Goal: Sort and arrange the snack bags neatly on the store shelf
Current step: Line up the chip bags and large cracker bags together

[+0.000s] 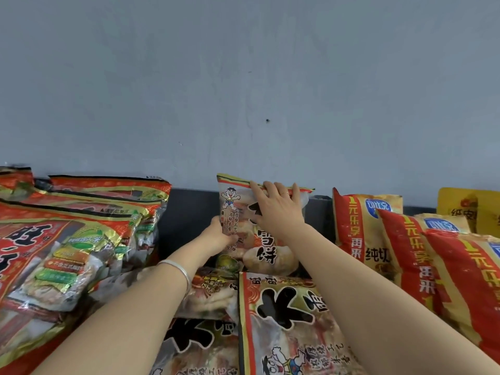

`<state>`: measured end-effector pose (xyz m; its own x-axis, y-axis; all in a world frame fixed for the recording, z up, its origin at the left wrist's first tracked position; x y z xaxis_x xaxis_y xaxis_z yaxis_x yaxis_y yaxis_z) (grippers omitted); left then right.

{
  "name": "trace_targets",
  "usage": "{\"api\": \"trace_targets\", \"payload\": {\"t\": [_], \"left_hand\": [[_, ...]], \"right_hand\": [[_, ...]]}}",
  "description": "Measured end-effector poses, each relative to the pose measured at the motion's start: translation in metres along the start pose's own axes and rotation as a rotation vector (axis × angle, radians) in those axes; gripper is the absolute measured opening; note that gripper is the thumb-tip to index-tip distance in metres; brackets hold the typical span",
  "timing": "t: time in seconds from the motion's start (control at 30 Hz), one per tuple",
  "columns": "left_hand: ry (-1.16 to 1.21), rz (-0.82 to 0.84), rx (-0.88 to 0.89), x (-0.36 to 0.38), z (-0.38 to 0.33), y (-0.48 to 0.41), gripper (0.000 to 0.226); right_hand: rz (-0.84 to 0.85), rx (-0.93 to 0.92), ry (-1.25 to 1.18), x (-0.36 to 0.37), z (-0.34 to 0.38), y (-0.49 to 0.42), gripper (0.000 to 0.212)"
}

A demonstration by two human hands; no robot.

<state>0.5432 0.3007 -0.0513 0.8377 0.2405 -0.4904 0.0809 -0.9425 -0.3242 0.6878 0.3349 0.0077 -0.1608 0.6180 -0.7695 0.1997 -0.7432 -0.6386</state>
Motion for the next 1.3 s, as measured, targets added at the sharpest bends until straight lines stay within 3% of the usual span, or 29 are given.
{"api": "trace_targets", "payload": {"t": [0.17,0.37,0.6,0.7,0.83,0.87,0.97,1.13,1.3], "left_hand": [[-0.009,0.082,-0.123,0.008,0.018,-0.004,0.07],[-0.139,0.262,-0.12,0.008,0.0,0.012,0.036],[-0.194,0.4,-0.27,-0.005,-0.015,0.019,0.045],[-0.308,0.327,-0.187,-0.001,0.001,0.012,0.061],[-0.398,0.336,-0.074,-0.008,0.042,-0.015,0.125],[-0.43,0.349,-0.081,-0.013,0.032,-0.003,0.122],[-0.503,0.315,-0.121,-0.024,0.009,0.023,0.081],[-0.548,0.334,-0.045,-0.033,0.004,0.037,0.07],[-0.555,0.269,0.116,-0.047,-0.016,0.062,0.051]], "right_hand": [[-0.055,-0.036,0.014,0.011,-0.002,-0.002,0.071],[-0.001,-0.064,0.03,0.004,-0.005,-0.002,0.063],[0.056,-0.037,0.017,-0.005,-0.004,-0.004,0.06],[0.057,-0.031,0.057,0.006,-0.004,0.0,0.061],[0.049,-0.016,0.059,0.012,-0.003,0.002,0.061],[0.051,-0.012,0.056,0.008,-0.003,0.001,0.061],[0.049,0.014,0.042,-0.004,-0.005,0.0,0.065],[0.038,0.015,0.037,-0.024,0.004,0.013,0.067],[0.032,-0.076,-0.041,-0.051,0.026,0.04,0.052]]}}
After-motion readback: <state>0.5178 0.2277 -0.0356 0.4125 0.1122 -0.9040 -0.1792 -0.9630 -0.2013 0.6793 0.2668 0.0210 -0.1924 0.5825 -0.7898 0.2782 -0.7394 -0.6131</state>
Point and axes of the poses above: each hand's wrist, its own y-axis away from the middle knuckle, its own x-axis out of the palm, z = x × y, the point moved 3 cm from there along -y, towards the middle knuckle, and after that the axes turned 15 degrees about x, right-handed, at the moved point
